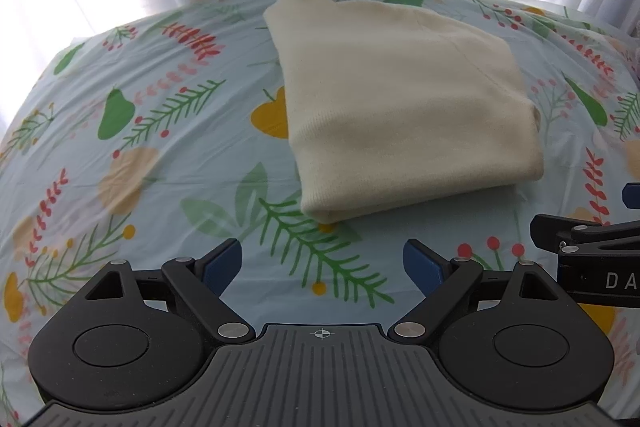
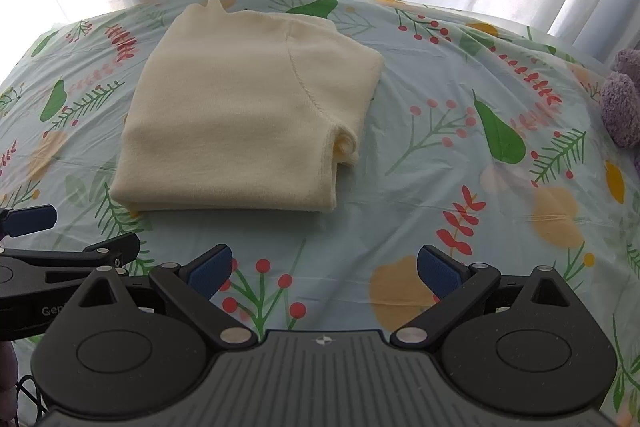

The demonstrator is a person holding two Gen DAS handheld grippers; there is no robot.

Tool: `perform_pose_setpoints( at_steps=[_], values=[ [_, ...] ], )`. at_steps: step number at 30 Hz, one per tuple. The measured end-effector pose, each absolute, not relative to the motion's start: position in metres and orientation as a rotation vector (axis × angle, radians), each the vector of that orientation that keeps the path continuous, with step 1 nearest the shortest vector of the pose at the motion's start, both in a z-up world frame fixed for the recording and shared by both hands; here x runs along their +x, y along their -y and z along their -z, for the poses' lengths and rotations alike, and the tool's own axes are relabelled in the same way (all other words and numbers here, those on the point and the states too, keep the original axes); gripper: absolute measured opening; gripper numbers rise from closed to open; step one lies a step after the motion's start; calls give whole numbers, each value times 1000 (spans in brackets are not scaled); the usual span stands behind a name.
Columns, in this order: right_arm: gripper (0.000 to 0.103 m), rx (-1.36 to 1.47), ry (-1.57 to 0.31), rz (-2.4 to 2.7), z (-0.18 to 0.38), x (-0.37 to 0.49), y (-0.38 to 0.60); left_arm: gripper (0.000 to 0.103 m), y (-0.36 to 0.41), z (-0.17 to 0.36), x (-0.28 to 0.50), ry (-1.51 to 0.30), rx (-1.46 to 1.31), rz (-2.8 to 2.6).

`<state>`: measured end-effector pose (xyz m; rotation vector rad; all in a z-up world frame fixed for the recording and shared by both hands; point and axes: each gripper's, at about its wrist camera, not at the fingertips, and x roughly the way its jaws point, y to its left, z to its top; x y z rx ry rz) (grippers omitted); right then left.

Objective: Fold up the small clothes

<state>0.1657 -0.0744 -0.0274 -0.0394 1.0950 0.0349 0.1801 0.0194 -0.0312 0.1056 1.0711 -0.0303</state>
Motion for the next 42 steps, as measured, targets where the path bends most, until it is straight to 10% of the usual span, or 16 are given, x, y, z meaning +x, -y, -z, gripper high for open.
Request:
perform_pose_setpoints(
  at_steps=[42],
  values=[
    [99,-62,-1095,-38,28,166,75,91,-10,36,175,-1042,184,56]
  ],
)
